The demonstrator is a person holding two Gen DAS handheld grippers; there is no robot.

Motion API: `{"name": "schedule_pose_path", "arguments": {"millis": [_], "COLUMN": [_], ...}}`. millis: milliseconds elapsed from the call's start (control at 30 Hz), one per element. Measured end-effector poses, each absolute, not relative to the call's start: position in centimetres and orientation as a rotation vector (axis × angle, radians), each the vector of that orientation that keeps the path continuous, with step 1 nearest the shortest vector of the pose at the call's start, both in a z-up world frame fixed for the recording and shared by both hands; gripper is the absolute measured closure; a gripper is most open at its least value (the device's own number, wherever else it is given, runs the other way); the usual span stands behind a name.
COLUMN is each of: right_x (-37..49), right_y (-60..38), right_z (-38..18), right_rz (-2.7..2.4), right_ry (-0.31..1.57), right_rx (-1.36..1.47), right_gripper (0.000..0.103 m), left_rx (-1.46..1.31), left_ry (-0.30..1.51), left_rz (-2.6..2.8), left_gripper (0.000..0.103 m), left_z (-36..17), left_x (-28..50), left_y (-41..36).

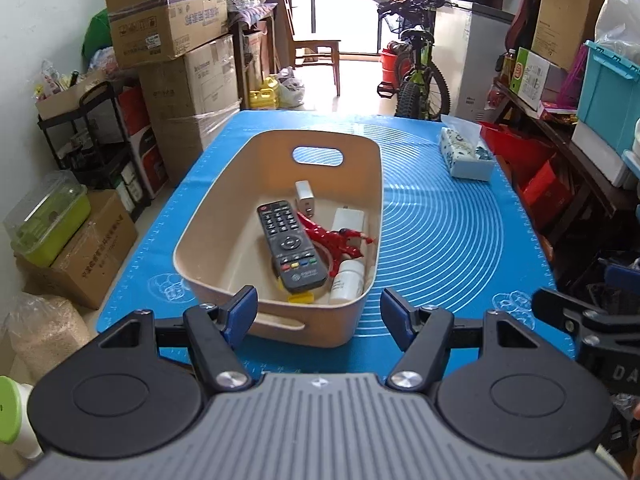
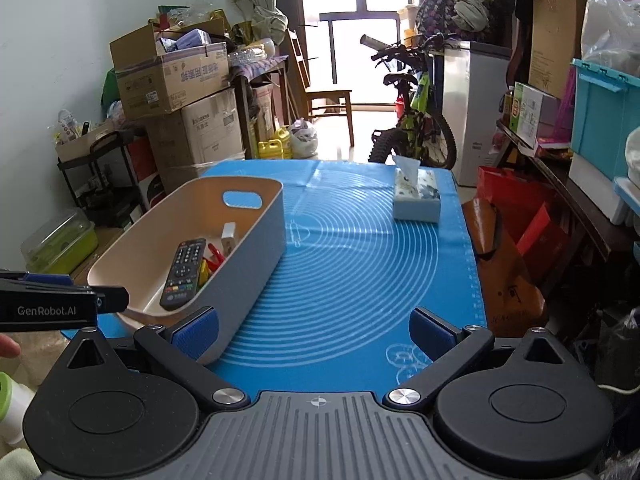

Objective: Organize rigid objects

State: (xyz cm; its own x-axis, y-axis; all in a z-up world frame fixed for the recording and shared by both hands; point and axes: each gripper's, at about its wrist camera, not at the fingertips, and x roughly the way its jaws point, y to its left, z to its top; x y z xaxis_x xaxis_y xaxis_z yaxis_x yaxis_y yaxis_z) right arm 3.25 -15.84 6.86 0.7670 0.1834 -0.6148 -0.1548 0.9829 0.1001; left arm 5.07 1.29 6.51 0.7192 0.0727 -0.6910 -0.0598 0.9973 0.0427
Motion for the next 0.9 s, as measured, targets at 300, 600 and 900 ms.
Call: {"name": "schedule_pose_path", "arguments": {"millis": [300, 600, 900], "right_x": [-0.3, -2.4, -3.0], "right_y": [-16.4, -16.1, -16.0], "right_z": [5.2, 4.1, 3.0], "right_rz": [0.158, 0.149, 0.135], "right_ry": [0.647, 0.597, 0.598], "right_rx": [0.036, 0.012, 0.025], "right_gripper": [0.002, 0.002, 0.002], "left_rx": [0.033, 0.056, 0.064], "left_ry": [0.764, 0.739, 0.741], "left_rz": [0.057, 0.034, 0.009], "left_gripper": [0.034, 0.034, 0.034], "left_z": [5.0, 3.5, 2.3], "left_x": [2.9, 1.4, 0.5], "left_y": [0.9, 0.1, -0.3]}}
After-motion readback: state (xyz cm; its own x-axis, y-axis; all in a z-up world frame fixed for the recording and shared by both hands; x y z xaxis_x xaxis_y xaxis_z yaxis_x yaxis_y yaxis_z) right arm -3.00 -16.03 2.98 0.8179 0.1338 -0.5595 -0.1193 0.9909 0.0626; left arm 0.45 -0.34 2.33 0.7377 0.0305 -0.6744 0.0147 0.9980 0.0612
